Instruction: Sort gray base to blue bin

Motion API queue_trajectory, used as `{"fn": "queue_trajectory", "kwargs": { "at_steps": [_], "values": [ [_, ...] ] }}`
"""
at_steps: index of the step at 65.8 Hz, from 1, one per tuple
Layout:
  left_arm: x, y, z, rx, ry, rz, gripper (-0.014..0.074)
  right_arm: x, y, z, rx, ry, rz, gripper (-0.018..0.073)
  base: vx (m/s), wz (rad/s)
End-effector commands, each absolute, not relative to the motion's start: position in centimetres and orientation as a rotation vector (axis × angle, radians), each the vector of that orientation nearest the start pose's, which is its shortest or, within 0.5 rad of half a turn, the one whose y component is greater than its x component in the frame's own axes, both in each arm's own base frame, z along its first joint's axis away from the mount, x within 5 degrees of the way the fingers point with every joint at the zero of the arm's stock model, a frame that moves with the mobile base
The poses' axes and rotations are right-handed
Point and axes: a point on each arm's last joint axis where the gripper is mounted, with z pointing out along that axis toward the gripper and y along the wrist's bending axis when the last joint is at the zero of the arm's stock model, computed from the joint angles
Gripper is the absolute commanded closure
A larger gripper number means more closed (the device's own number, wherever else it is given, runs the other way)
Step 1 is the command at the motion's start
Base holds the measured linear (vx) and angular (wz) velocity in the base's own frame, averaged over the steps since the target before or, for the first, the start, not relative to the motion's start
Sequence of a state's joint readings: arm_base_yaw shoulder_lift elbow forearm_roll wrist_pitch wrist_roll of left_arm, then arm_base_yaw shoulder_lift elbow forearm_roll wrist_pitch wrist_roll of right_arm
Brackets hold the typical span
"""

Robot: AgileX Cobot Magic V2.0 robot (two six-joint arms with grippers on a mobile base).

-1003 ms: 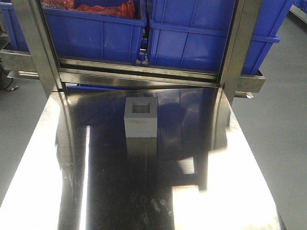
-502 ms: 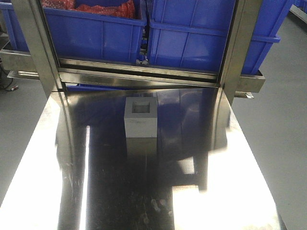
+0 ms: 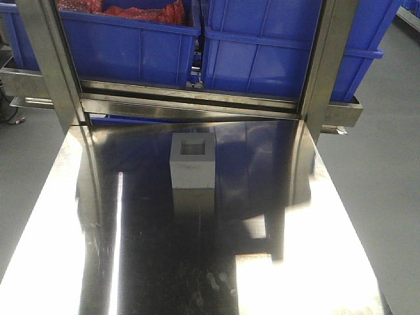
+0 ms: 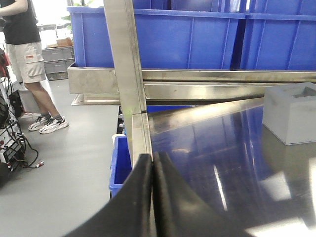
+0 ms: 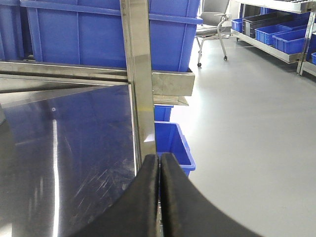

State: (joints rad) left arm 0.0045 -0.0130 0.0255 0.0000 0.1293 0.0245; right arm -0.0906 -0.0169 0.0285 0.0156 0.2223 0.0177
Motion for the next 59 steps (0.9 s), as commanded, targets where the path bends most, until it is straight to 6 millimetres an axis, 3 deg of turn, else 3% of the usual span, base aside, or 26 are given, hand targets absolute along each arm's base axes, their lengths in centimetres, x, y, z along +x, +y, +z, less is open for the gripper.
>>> {"fn": "queue_trajectory", "kwargs": {
  "at_steps": [1,15,31,43,59],
  "values": [
    [5.5,0.0,20.8,0.011,1.523,0.021,0.0603,5.6,-0.5,19.1,0.092,1.64,-0.05,0.0564,0.0,0.0],
    [5.4,0.0,21.3,-0.004,1.499,0.004,0.0604,5.6,-0.5,19.1,0.092,1.64,-0.05,0.0564,0.0,0.0],
    [4.6,0.0,28.6,0.0,1.345,0.01,0.0603,5.6,-0.5,19.1,0.092,1.64,-0.05,0.0564,0.0,0.0],
    [7.9,0.0,32.6,0.003,1.545,0.01,0.0603,5.6,-0.5,19.1,0.092,1.64,-0.05,0.0564,0.0,0.0],
    [12.0,0.1,34.5,0.002,1.678,0.009,0.0601,5.6,-0.5,19.1,0.092,1.64,-0.05,0.0564,0.0,0.0]
  ]
}}
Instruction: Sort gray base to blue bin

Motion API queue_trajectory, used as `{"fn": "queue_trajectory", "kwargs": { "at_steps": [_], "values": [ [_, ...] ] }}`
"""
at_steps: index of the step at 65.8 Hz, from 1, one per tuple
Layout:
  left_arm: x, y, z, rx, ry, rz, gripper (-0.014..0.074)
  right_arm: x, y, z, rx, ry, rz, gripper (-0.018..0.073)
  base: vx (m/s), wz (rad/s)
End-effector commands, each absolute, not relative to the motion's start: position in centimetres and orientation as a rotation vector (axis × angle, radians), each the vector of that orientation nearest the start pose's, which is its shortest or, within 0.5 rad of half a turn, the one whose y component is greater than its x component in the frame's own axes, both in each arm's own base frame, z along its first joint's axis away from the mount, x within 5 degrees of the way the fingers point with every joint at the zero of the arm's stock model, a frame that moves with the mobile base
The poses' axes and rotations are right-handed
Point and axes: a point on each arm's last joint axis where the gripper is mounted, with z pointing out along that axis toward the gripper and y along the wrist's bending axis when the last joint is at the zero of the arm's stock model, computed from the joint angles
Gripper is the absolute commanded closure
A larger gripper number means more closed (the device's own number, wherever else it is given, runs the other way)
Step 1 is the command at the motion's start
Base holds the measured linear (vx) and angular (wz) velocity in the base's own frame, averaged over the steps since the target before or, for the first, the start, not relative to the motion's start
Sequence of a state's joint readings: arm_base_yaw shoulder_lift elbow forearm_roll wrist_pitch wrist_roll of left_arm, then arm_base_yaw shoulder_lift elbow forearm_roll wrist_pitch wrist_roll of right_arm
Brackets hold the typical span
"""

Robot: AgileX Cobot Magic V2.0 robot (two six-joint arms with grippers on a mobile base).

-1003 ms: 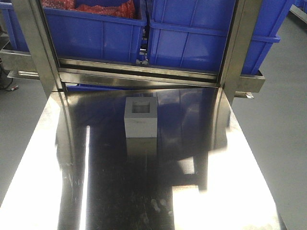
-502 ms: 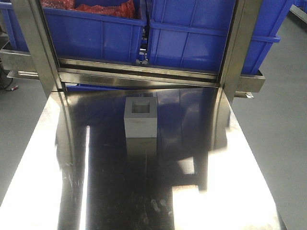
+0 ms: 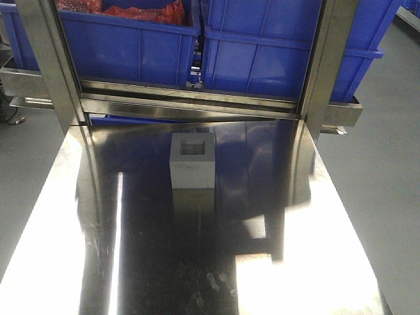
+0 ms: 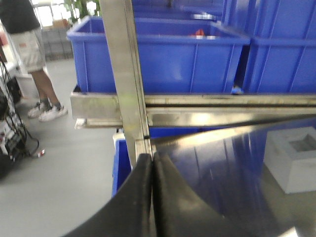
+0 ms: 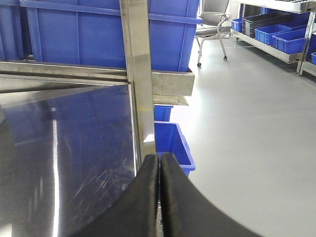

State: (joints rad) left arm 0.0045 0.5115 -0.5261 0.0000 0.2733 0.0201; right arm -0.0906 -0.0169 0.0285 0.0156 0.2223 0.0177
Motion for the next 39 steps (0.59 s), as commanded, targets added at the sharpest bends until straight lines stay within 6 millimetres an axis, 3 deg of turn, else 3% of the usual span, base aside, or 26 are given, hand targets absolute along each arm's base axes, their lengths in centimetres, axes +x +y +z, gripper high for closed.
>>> {"fn": "queue_trajectory", "kwargs": {
  "at_steps": [1,8,14,31,36,39],
  "values": [
    [12.06,0.06,34.48,0.002,1.681,0.009,0.0601,5.58,-0.49,19.07,0.092,1.64,-0.05,0.0564,0.0,0.0],
    [12.21,0.06,34.55,0.002,1.671,0.009,0.0567,5.58,-0.49,19.07,0.092,1.64,-0.05,0.0564,0.0,0.0],
    [12.2,0.06,34.54,0.002,1.673,0.009,0.0471,5.58,-0.49,19.07,0.092,1.64,-0.05,0.0564,0.0,0.0],
    [12.2,0.05,34.52,-0.002,1.675,0.004,-0.0041,5.58,-0.49,19.07,0.092,1.64,-0.05,0.0564,0.0,0.0],
    [12.2,0.05,34.5,-0.002,1.677,0.004,-0.0132,5.58,-0.49,19.07,0.092,1.64,-0.05,0.0564,0.0,0.0],
    [12.2,0.05,34.51,-0.002,1.676,0.004,-0.0136,5.58,-0.49,19.07,0.092,1.64,-0.05,0.0564,0.0,0.0]
  ]
}}
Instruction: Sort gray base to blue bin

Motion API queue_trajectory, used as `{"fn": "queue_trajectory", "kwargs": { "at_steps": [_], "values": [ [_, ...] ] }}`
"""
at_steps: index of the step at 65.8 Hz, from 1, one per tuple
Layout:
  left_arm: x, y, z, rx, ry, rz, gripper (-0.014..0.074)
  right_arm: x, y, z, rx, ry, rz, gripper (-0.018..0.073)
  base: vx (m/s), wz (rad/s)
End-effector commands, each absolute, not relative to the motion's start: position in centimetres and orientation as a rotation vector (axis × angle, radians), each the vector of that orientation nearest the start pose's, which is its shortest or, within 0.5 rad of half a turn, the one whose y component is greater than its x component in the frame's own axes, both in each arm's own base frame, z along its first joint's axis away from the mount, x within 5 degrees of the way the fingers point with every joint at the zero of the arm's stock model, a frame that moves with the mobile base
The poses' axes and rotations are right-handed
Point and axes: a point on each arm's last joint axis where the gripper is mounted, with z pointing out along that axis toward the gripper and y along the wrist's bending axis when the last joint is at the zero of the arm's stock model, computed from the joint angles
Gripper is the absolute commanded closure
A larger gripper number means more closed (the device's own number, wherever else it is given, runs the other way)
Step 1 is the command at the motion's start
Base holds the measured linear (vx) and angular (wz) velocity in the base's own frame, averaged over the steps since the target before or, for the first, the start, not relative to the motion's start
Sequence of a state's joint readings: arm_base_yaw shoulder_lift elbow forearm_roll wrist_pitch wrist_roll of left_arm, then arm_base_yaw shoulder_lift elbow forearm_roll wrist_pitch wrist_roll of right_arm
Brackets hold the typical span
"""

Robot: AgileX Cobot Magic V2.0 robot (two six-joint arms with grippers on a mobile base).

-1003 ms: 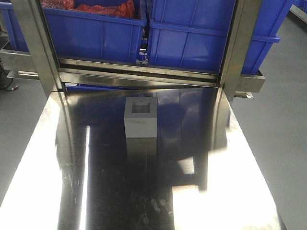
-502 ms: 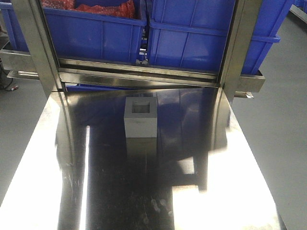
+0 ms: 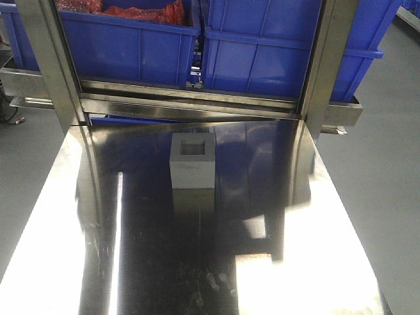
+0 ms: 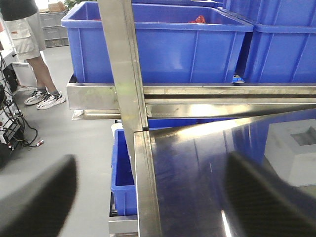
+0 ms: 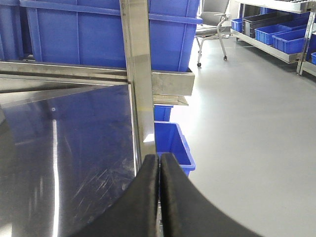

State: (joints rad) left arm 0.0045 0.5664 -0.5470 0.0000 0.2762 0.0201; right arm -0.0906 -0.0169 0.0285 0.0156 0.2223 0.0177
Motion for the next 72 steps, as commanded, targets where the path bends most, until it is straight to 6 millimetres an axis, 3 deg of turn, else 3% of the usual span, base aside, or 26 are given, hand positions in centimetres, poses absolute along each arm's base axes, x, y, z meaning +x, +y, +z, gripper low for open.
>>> {"fn": "queue_trajectory", "kwargs": {
  "at_steps": [1,19,28,36,45,55,72],
  "values": [
    [12.2,0.1,34.5,-0.002,1.676,0.004,-0.0135,5.6,-0.5,19.1,0.092,1.64,-0.05,0.0564,0.0,0.0],
    [12.2,0.0,34.5,-0.019,1.679,-0.021,-0.0051,5.6,-0.5,19.1,0.092,1.64,-0.05,0.0564,0.0,0.0],
    [13.5,-0.1,35.5,0.046,1.684,0.023,-0.0008,5.6,-0.5,19.1,0.092,1.64,-0.05,0.0564,0.0,0.0],
    [16.7,-1.1,37.9,0.182,1.716,0.052,-0.0002,5.6,-0.5,19.1,0.092,1.64,-0.05,0.0564,0.0,0.0],
    [21.5,-3.3,38.9,0.273,1.79,-0.009,0.0,5.6,-0.5,19.1,0.092,1.64,-0.05,0.0564,0.0,0.0],
    [26.3,-6.6,38.8,0.365,1.852,-0.079,0.0001,5.6,-0.5,19.1,0.092,1.64,-0.05,0.0564,0.0,0.0],
    [32.0,-11.9,37.2,0.406,2.025,-0.258,0.0004,5.6,-0.5,19.1,0.092,1.64,-0.05,0.0564,0.0,0.0]
  ]
}}
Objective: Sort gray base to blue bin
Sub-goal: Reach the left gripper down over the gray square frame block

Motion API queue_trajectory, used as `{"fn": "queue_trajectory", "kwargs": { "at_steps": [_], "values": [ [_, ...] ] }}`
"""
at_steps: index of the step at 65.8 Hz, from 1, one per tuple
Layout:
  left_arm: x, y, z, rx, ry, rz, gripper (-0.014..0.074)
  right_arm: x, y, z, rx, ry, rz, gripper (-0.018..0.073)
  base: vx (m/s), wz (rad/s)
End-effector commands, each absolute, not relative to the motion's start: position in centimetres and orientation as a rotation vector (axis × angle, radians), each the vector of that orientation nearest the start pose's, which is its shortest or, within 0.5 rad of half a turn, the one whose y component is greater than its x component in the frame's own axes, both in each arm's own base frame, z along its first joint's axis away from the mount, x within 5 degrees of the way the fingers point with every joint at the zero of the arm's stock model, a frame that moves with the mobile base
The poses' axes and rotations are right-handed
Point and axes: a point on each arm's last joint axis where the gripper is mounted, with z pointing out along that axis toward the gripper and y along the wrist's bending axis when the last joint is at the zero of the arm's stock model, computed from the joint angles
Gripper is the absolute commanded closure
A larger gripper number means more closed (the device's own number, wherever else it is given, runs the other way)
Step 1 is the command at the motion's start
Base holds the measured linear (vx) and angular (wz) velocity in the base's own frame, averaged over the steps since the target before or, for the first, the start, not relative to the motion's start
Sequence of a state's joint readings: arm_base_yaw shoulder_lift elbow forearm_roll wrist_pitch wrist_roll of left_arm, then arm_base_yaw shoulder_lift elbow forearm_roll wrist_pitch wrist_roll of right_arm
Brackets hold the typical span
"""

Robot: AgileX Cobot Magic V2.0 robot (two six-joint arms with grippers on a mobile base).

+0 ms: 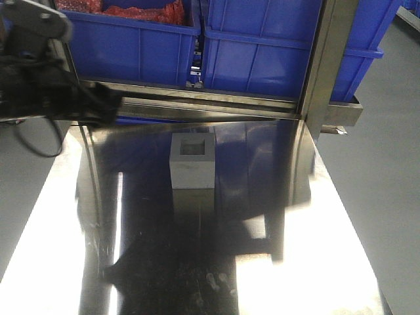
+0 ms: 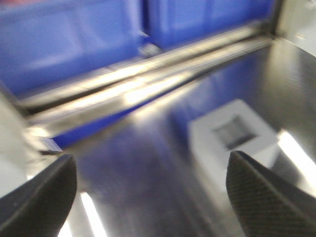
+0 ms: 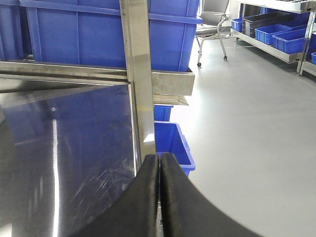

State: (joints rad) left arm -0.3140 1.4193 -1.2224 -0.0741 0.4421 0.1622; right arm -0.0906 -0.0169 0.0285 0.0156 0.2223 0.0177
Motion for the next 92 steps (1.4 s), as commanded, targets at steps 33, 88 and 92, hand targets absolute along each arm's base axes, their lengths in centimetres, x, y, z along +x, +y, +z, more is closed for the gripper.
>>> {"fn": "queue_trajectory", "kwargs": {
  "at_steps": [33,88,92],
  "values": [
    [41.0,-17.9,31.9,0.324,2.269,-0.5,0.0004,5.6,-0.5,19.1,0.092,1.64,-0.05,0.0564,0.0,0.0],
    [44.8,-18.9,25.6,0.272,2.421,-0.436,0.0004,5.6,-0.5,19.1,0.092,1.64,-0.05,0.0564,0.0,0.0],
    [44.9,-19.0,25.2,0.273,2.433,-0.434,0.0004,5.6,-0.5,19.1,0.092,1.64,-0.05,0.0564,0.0,0.0]
  ]
}}
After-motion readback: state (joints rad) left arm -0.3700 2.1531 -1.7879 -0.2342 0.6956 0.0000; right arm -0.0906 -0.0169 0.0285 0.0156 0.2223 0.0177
